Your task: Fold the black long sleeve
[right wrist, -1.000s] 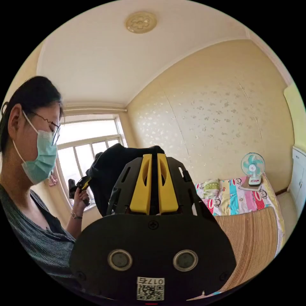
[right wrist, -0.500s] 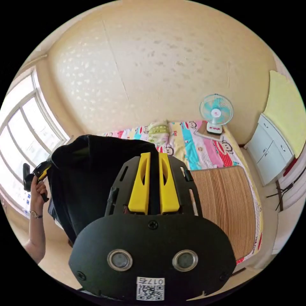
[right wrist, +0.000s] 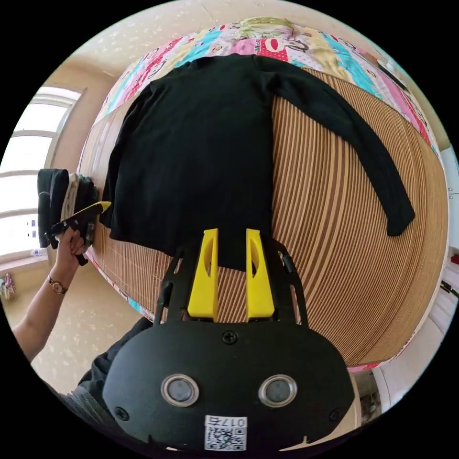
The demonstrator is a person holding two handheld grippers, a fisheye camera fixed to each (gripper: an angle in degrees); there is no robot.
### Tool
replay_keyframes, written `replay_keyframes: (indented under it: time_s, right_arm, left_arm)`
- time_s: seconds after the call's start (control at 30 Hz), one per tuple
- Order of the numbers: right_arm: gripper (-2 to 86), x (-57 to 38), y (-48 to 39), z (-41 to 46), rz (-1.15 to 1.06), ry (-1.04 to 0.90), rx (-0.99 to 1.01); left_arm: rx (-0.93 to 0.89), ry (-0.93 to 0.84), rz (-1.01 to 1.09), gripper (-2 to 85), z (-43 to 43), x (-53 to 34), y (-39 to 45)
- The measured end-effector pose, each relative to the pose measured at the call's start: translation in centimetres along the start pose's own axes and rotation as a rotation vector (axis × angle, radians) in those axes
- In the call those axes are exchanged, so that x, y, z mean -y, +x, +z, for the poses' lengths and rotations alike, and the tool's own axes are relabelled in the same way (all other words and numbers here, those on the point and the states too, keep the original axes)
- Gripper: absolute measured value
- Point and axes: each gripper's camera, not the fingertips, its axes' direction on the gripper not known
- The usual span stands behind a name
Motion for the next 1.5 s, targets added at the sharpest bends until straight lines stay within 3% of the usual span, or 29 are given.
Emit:
replay_keyframes:
  time_s: [0.13,0.27,0.4,0.53,0.63,0.7,0.8,0.93,1.03,1.13,1.23,1.3,1.37,1.43,1.5]
  right_arm:
    - [2.2,0.2,-1.1,6.5,-0.163,-0.187,-0.459]
    - [1.1,-4.1,0.1,5.7,-0.236,-0.11,-0.48]
    - [0.6,-12.5,3.2,4.0,-0.126,-0.167,-0.299]
    - [0.4,-22.8,2.5,4.0,-0.145,-0.323,-0.264]
    - [0.4,-27.5,1.5,4.0,-0.191,-0.479,-0.269]
    - [0.4,-29.0,1.8,3.5,-0.179,-0.516,-0.266]
    - [0.5,-29.6,3.2,1.6,-0.094,-0.496,-0.212]
    - [0.5,-29.0,5.4,-0.8,0.032,-0.458,-0.065]
    - [0.4,-29.0,6.6,-2.8,0.09,-0.426,0.0]
    - [0.3,-29.8,7.3,-5.3,0.109,-0.382,0.029]
    - [0.3,-31.3,7.7,-7.2,0.119,-0.374,0.031]
    - [0.3,-32.2,7.8,-8.1,0.132,-0.376,0.065]
    - [0.3,-33.0,7.8,-9.2,0.157,-0.342,0.116]
    - [0.3,-33.5,7.7,-10.5,0.191,-0.283,0.198]
    - [0.3,-33.8,7.7,-11.2,0.221,-0.264,0.25]
  left_arm:
    - [0.051,-0.032,0.092,8.5,2.7,-1.9,-1.7]
    - [0.164,-0.001,0.238,7.0,2.1,-6.0,-2.0]
    - [0.065,-0.111,0.208,4.8,2.1,-13.1,-4.1]
    - [-0.04,-0.202,0.098,5.0,1.6,-20.4,-7.2]
    - [-0.423,-0.179,-0.314,9.4,0.7,-25.8,-14.5]
    - [-0.736,0.059,-0.753,13.8,-0.3,-31.0,-21.5]
    - [-0.893,0.366,-1.132,15.7,-0.7,-35.2,-26.6]
    - [-1.028,0.421,-1.237,15.7,1.4,-33.5,-29.1]
    - [-0.998,0.353,-1.335,7.8,2.1,-32.8,-30.0]
    - [-0.845,0.448,-1.136,3.9,-3.1,-30.5,-30.3]
    - [-0.627,0.658,-0.83,3.7,-13.7,-26.8,-27.4]
    - [-0.39,0.851,-0.523,3.6,-22.3,-23.1,-20.1]
    - [-0.29,0.907,-0.306,3.8,-25.3,-19.5,-12.3]
    - [-0.314,0.879,-0.015,4.2,-25.1,-15.6,-3.5]
    - [-0.458,0.69,0.261,7.6,-20.8,-11.8,6.3]
